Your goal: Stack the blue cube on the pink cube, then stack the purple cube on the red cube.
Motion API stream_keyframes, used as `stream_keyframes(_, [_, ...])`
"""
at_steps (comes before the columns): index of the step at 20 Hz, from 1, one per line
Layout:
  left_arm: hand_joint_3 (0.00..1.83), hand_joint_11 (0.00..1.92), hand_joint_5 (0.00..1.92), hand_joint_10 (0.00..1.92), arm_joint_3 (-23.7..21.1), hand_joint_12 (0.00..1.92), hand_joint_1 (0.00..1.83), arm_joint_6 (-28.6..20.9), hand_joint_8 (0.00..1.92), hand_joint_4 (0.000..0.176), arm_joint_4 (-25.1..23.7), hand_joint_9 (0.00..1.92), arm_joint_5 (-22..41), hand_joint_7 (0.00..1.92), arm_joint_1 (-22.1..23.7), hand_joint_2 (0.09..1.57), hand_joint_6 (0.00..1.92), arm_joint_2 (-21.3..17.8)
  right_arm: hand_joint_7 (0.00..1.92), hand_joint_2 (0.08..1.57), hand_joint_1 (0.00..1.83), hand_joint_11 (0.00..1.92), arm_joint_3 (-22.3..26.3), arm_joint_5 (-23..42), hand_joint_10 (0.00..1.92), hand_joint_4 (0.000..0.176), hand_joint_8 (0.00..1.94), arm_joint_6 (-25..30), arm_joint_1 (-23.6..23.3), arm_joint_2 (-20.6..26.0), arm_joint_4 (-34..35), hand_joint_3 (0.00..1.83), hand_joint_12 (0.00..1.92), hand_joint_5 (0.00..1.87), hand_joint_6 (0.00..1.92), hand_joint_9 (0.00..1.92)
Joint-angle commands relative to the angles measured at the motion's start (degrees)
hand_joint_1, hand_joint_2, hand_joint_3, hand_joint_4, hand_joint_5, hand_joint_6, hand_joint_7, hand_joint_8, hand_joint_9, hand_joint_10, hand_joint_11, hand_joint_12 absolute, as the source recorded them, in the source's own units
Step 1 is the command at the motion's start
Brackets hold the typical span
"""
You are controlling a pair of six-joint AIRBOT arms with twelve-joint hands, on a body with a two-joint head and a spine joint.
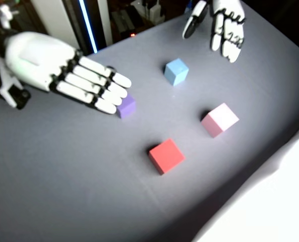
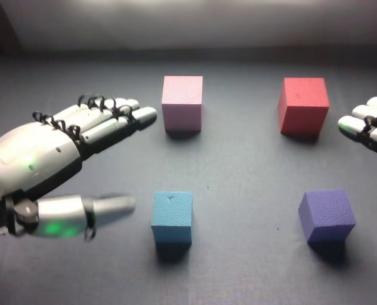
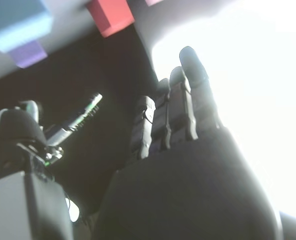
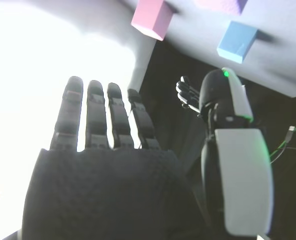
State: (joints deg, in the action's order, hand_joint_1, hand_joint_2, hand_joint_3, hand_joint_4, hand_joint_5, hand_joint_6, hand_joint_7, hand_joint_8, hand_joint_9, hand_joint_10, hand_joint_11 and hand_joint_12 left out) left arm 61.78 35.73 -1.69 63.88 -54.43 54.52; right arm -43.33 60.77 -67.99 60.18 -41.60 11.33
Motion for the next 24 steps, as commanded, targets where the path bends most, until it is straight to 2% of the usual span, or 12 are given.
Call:
stream_keyframes(1, [0.01, 0.0, 0.0, 0.0, 0.4, 0.0, 0.06, -0.3, 0.0, 0.11, 0.9, 0.0, 6.8, 0.0, 0.9, 1.32, 0.0, 0.4, 0.0, 1.35, 0.56, 0.0, -0.4, 6.3, 0.0, 0.0, 0.0, -0.4, -0.8, 0.0, 0.0, 0.04, 0.0, 0.0, 0.0, 0.0])
stream_keyframes(2, [0.0, 0.0, 0.0, 0.0, 0.6, 0.0, 0.12, -0.3, 0.0, 0.124, 0.8, 0.0, 6.1, 0.0, 1.1, 1.3, 0.0, 0.8, 0.0, 1.34, 0.57, 0.0, -0.5, 6.1, 0.0, 0.0, 0.0, -0.5, -0.9, -0.2, 0.0, 0.03, 0.0, 0.01, 0.0, 0.0])
stream_keyframes(6, [0.0, 0.0, 0.0, 0.0, 1.3, 0.0, 0.27, -0.4, 0.0, 0.124, 0.7, 0.0, 4.2, 0.0, 1.4, 1.21, 0.0, 1.5, 0.0, 1.34, 0.54, 0.0, -0.6, 6.1, 0.0, 0.0, 0.0, -0.5, -0.9, -0.4, 0.6, 0.01, 0.0, 0.0, 0.0, 0.0])
stream_keyframes(11, [0.0, 0.0, 0.0, 0.0, 2.0, 0.0, 0.3, -3.2, 0.0, 0.047, -3.8, 0.01, -1.3, 0.0, 3.7, 1.05, 0.0, 2.7, 0.0, 1.34, 0.56, 0.0, -0.5, 6.2, 0.0, 0.0, 0.0, -0.7, 0.0, -0.8, 2.5, 0.01, 0.0, 0.0, 0.0, 0.0])
stream_keyframes(12, [0.0, 0.0, 0.0, 0.01, 2.2, 0.0, 0.33, -3.7, 0.0, 0.057, -5.7, 0.02, -3.9, 0.01, 4.8, 1.05, 0.0, 2.7, 0.0, 1.35, 0.56, 0.0, -0.4, 6.2, 0.0, 0.0, 0.0, -0.7, 0.0, -0.7, 2.6, 0.01, 0.0, 0.0, 0.0, 0.0])
stream_keyframes(14, [0.0, 0.02, 0.0, 0.03, 3.8, 0.01, 0.36, -5.6, 0.02, 0.037, -11.0, 0.07, -10.6, 0.06, 7.8, 1.02, 0.0, 4.0, 0.0, 1.34, 0.57, 0.0, -0.4, 6.2, 0.0, 0.0, 0.0, -0.7, 0.4, -0.7, 3.3, 0.0, 0.0, 0.02, 0.01, 0.0])
stream_keyframes(16, [0.0, 0.0, 0.0, 0.05, 5.8, 0.49, 0.36, -6.5, 0.01, 0.037, -12.3, 0.07, -13.7, 0.06, 8.7, 1.01, 0.0, 6.3, 0.0, 1.34, 0.6, 0.0, -0.5, 6.2, 0.0, 0.0, 0.0, -0.7, 0.9, -0.8, 3.8, 0.0, 0.0, 0.01, 0.0, 0.0])
stream_keyframes(17, [0.0, 0.0, 0.0, 0.06, 6.2, 0.54, 0.42, -6.9, 0.01, 0.034, -12.3, 0.09, -14.6, 0.08, 8.9, 1.0, 0.0, 6.9, 0.0, 1.35, 0.58, 0.0, -0.4, 6.2, 0.0, 0.0, 0.0, -0.7, 0.9, -0.8, 3.8, 0.01, 0.0, 0.0, 0.0, 0.0])
stream_keyframes(19, [0.0, 0.0, 0.03, 0.05, 7.6, 0.43, 0.5, -7.5, 0.0, 0.029, -12.3, 0.1, -16.5, 0.1, 8.9, 1.0, 0.0, 8.7, 0.0, 1.36, 0.54, 0.0, -0.3, 6.2, 0.0, 0.0, 0.0, -0.7, 1.0, -0.8, 3.9, 0.01, 0.0, 0.0, 0.0, 0.0])
stream_keyframes(20, [0.0, 0.0, 0.04, 0.04, 7.9, 0.27, 0.54, -7.7, 0.0, 0.049, -12.5, 0.09, -17.2, 0.1, 9.0, 1.0, 0.0, 9.2, 0.0, 1.35, 0.53, 0.0, -0.3, 6.2, 0.0, 0.0, 0.0, -0.7, 1.0, -0.8, 3.9, 0.0, 0.0, 0.01, 0.0, 0.0])
stream_keyframes(22, [0.0, 0.0, 0.07, 0.03, 8.6, 0.36, 0.58, -8.0, 0.0, 0.036, -13.0, 0.12, -18.8, 0.12, 9.5, 1.0, 0.0, 10.4, 0.0, 1.35, 0.54, 0.0, -0.3, 6.2, 0.0, 0.0, 0.0, -0.6, 1.0, -0.7, 3.9, 0.0, 0.0, 0.0, 0.0, 0.0])
stream_keyframes(24, [0.0, 0.0, 0.09, 0.04, 9.9, 0.82, 0.59, -8.5, 0.01, 0.0, -13.0, 0.17, -19.8, 0.2, 9.7, 1.01, 0.01, 12.3, 0.0, 1.35, 0.61, 0.0, -0.2, 6.2, 0.0, 0.0, 0.0, -0.6, 1.2, -0.7, 4.1, 0.0, 0.0, 0.0, 0.0, 0.0])
